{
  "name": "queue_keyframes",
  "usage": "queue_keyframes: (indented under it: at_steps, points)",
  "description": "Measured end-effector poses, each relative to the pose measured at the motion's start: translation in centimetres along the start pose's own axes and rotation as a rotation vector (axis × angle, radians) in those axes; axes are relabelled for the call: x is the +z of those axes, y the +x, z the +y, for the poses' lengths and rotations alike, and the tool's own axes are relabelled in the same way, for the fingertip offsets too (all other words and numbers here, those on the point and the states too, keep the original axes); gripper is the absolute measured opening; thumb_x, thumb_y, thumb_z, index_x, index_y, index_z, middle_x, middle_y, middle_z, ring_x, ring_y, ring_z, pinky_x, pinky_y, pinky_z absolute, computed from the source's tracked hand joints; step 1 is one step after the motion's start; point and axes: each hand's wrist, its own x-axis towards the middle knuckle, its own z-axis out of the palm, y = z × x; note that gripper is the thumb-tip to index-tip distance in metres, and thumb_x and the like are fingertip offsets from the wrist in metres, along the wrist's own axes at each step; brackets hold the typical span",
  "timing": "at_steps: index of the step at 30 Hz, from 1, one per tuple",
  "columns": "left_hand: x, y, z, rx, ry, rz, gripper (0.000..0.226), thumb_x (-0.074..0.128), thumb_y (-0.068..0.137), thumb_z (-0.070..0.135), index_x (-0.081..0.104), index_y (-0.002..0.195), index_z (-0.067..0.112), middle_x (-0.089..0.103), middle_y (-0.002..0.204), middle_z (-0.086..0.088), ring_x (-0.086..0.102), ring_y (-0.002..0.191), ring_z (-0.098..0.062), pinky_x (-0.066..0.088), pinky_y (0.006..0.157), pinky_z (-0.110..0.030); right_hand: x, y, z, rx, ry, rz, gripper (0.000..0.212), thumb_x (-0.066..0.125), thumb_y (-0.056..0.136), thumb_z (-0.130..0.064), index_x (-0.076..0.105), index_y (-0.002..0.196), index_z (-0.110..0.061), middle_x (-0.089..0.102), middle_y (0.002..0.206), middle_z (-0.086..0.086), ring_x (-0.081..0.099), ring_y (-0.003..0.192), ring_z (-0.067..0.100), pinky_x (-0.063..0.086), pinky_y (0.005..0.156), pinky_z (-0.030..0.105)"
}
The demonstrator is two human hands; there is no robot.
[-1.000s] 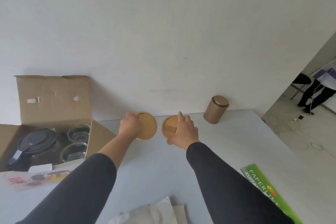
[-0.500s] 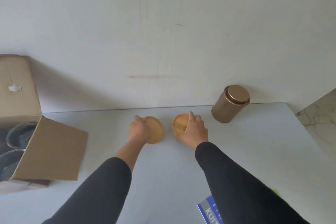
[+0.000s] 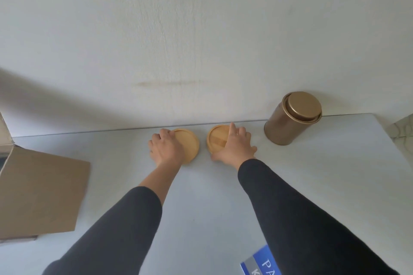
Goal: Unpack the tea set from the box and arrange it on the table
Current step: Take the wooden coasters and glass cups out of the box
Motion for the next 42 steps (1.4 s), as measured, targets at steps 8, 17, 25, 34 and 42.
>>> queue_keyframes:
  at_steps: [8, 17, 25, 34, 42]
  points:
    - [-0.5, -0.2, 0.1, -0.062, 0.003, -0.019, 0.034, 0.029, 0.100, 0.026, 0.042, 0.131, 0.021, 0.035, 0.137, -0.007, 0.032, 0.124, -0.025, 0.028, 0.098, -0.040, -0.6, -0.8, 0.6, -0.060, 0.076, -0.037, 0.117, 0.077, 0.066, -0.047, -0.003, 0.149, -0.030, 0.017, 0.146, 0.006, 0.018, 0.137, 0.027, 0.031, 0.103, 0.048]
    - [-6.6, -2.5, -0.6, 0.009, -0.097, -0.056, 0.035, 0.033, 0.100, 0.030, 0.040, 0.133, 0.019, 0.031, 0.141, -0.008, 0.028, 0.128, -0.026, 0.027, 0.102, -0.040, -2.8, -6.5, -1.8, -0.100, 0.137, 0.201, 0.088, 0.059, 0.080, -0.050, 0.009, 0.149, -0.026, 0.022, 0.148, 0.005, 0.015, 0.140, 0.025, 0.026, 0.108, 0.045]
    - [-18.9, -3.4, -5.4, 0.191, -0.130, -0.029, 0.036, 0.034, 0.100, 0.031, 0.041, 0.132, 0.019, 0.029, 0.143, -0.007, 0.025, 0.132, -0.025, 0.027, 0.103, -0.041, -2.3, -15.8, -12.4, -0.157, 0.127, 0.260, 0.083, 0.058, 0.081, -0.048, 0.014, 0.148, -0.026, 0.024, 0.148, 0.006, 0.017, 0.139, 0.025, 0.025, 0.108, 0.042]
    - [-35.3, 0.4, -17.9, 0.229, -0.006, 0.131, 0.037, 0.031, 0.099, 0.028, 0.039, 0.134, 0.016, 0.035, 0.141, -0.011, 0.029, 0.130, -0.029, 0.029, 0.103, -0.048, 2.3, -25.9, -28.4, -0.399, 0.031, 0.214, 0.076, 0.056, 0.084, -0.046, 0.020, 0.147, -0.023, 0.031, 0.143, 0.008, 0.024, 0.135, 0.028, 0.030, 0.105, 0.044]
    - [-37.6, 1.7, -27.3, 0.349, 0.252, 0.009, 0.039, 0.032, 0.100, 0.028, 0.036, 0.137, 0.016, 0.032, 0.148, -0.005, 0.025, 0.139, -0.026, 0.028, 0.110, -0.052, 7.9, -28.8, -33.0, -0.427, -0.081, 0.146, 0.067, 0.055, 0.082, -0.049, 0.038, 0.137, -0.017, 0.042, 0.137, 0.007, 0.032, 0.129, 0.028, 0.035, 0.098, 0.044]
